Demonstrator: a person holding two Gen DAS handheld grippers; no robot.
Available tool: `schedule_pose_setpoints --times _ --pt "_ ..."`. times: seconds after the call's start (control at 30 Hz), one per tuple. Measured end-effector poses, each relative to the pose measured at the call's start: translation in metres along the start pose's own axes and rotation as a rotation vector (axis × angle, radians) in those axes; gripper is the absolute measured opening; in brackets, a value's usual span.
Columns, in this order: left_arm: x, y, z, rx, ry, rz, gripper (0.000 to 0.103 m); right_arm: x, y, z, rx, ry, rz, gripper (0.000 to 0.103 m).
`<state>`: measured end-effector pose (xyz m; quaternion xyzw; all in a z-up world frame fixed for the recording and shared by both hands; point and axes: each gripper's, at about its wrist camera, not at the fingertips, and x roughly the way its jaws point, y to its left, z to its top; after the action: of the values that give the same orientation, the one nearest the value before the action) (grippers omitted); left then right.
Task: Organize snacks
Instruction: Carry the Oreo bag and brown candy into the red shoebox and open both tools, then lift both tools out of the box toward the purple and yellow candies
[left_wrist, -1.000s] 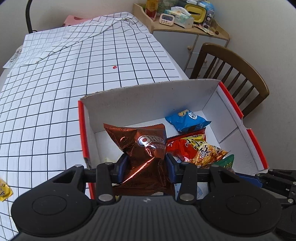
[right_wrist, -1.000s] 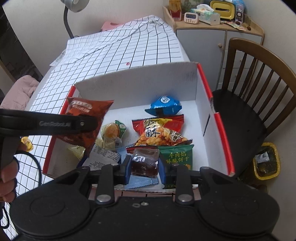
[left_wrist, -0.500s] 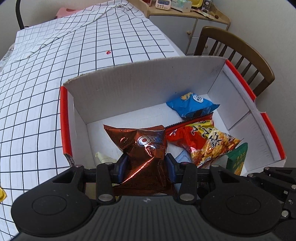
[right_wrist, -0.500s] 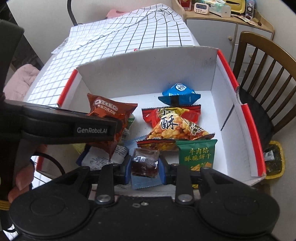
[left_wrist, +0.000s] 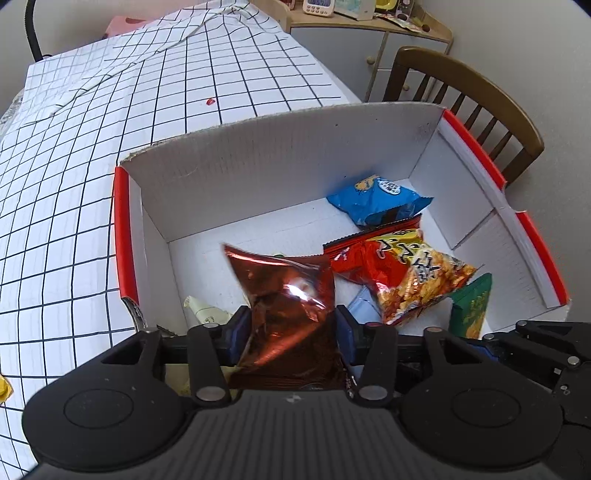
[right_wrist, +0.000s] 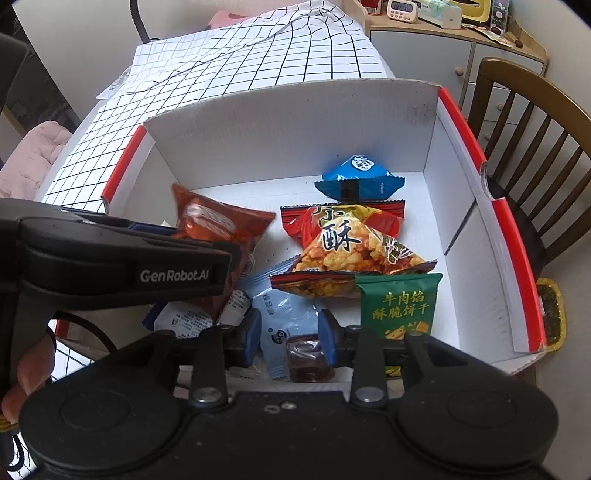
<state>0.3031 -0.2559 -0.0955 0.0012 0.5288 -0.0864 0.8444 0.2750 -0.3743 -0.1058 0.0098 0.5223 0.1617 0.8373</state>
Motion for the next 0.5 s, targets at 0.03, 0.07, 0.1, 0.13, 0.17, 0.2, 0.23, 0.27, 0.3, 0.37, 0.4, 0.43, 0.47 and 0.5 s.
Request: schedule_pose_setpoints --times 0.03,0.07,0.1,0.13,0.17,0.2,0.23,0.27,0.3,0.37,0.4,0.43,0.47,0.5 --pt "-0.003 -0.001 0.000 0.001 -0.004 -0.002 0.053 -0.001 0.000 0.000 0.002 0.000 0.005 0.034" --pt "-0.005 -0.001 0.000 0.002 -0.009 0.001 0.057 -0.003 0.000 0.000 0.004 -0.001 0.011 0.035" --pt "-0.008 -0.002 -0.001 0.004 -0.018 0.004 0.058 -0.006 0.001 -0.001 0.007 -0.004 0.014 0.037" --pt "-0.012 -0.002 -0.001 0.005 -0.025 0.003 0.059 -0.008 0.001 -0.001 0.008 -0.008 0.017 0.039" --pt "-0.015 -0.002 -0.002 0.005 -0.029 0.003 0.059 -0.011 0.002 -0.001 0.005 -0.014 0.020 0.040" --pt "-0.018 -0.001 -0.002 0.004 -0.033 0.002 0.059 -0.014 0.002 -0.001 0.002 -0.021 0.019 0.043" --pt "-0.022 -0.001 -0.002 0.002 -0.039 0.002 0.059 -0.017 0.003 -0.001 0.000 -0.027 0.017 0.046" --pt "-0.025 -0.001 -0.003 0.002 -0.045 0.001 0.059 -0.020 0.003 -0.001 -0.001 -0.034 0.019 0.048" --pt "-0.029 0.000 -0.003 0.001 -0.051 0.000 0.059 -0.023 0.003 -0.001 -0.003 -0.041 0.022 0.052" --pt "-0.036 0.002 -0.005 -0.003 -0.062 0.001 0.059 -0.029 0.003 -0.001 -0.006 -0.056 0.023 0.053" --pt "-0.041 0.003 -0.006 -0.006 -0.068 0.000 0.059 -0.032 0.003 -0.001 -0.005 -0.063 0.025 0.053" --pt "-0.045 0.003 -0.006 -0.009 -0.075 0.000 0.059 -0.035 0.003 0.000 -0.001 -0.068 0.026 0.054" --pt "-0.049 0.004 -0.007 -0.011 -0.083 0.001 0.059 -0.038 0.002 0.000 0.002 -0.074 0.028 0.055" --pt "-0.054 0.005 -0.008 -0.012 -0.091 -0.001 0.059 -0.042 0.003 0.000 0.002 -0.082 0.032 0.058"
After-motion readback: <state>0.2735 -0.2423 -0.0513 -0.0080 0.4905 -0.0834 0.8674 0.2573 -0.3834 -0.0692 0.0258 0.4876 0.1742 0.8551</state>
